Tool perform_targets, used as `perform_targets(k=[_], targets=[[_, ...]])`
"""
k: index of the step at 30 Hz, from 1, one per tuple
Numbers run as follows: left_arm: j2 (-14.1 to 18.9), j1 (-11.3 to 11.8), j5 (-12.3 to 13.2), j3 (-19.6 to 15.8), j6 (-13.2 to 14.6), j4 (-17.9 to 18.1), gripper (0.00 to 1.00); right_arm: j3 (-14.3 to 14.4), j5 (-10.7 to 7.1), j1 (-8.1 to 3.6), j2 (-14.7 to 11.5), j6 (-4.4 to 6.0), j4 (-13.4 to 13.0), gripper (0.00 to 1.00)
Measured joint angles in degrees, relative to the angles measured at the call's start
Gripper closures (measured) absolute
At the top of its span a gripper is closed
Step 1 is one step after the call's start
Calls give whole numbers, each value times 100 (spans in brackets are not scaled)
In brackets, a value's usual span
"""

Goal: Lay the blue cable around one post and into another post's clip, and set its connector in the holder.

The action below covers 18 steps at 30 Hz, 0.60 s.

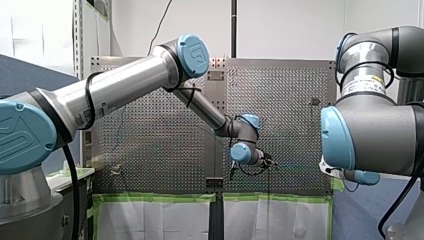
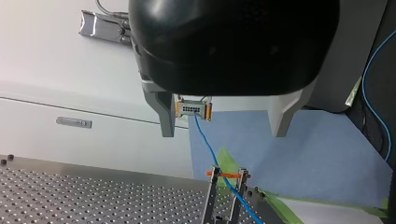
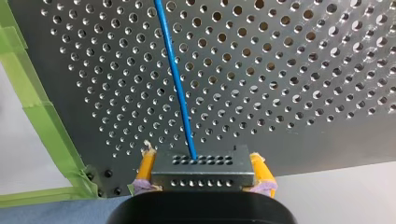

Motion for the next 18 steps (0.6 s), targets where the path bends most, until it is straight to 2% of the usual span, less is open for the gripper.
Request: perform_targets(k=[18], targets=[[-3, 12, -93, 1, -96, -27, 0, -2, -7, 2, 4, 11, 8, 100]])
